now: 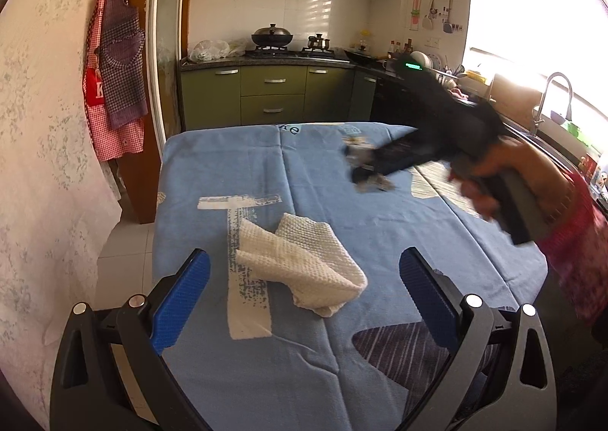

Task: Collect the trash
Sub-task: 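Carry the snack wrapper over the bin and open the right tool, then grasp the white towel with the left tool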

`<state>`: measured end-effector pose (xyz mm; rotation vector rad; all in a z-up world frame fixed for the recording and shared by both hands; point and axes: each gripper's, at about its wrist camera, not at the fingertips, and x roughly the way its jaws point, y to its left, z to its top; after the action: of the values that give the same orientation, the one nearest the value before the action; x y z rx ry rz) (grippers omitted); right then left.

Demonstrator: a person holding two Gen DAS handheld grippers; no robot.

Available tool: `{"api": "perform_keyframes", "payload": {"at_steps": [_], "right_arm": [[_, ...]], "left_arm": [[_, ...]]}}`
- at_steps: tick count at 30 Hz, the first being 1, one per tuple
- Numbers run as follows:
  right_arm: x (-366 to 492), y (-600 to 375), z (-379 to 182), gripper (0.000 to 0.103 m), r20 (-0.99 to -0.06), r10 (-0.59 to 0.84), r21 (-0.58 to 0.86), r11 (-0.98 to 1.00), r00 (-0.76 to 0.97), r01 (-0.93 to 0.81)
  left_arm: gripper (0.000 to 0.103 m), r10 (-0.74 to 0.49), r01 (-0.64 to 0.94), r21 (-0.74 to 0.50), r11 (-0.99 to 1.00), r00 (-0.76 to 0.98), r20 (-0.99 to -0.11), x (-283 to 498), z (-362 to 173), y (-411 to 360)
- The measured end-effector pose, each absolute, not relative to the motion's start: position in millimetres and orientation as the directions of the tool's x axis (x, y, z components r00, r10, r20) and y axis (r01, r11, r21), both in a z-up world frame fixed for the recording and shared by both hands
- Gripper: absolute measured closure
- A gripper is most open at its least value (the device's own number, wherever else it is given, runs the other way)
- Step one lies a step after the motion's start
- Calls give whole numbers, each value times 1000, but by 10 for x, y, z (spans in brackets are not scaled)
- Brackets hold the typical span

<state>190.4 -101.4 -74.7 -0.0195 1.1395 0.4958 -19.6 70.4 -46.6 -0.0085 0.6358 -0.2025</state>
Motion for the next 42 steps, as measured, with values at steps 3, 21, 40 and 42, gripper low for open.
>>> {"api": "perform_keyframes", "payload": {"at_steps": [3,21,40,42], "right_arm": [[1440,-1737,-665,63,-840,333,209,927,428,-312],[885,-5153,-1133,43,-843,-99,141,908,529,395],[63,-4069,-872,34,-718,-58,160,956,694,246],[49,-3918,-835,33,-715,-33,146,970,698,196]], "left_arm": [[5,-206,199,-77,977,782,-588,-220,-473,618],[5,-246,249,-83,965,754,-609,-173,-550,105],[5,-117,193,41,980,737,-666,83,-719,238],[5,-91,179,57,982,719,-689,210,-794,308]]}}
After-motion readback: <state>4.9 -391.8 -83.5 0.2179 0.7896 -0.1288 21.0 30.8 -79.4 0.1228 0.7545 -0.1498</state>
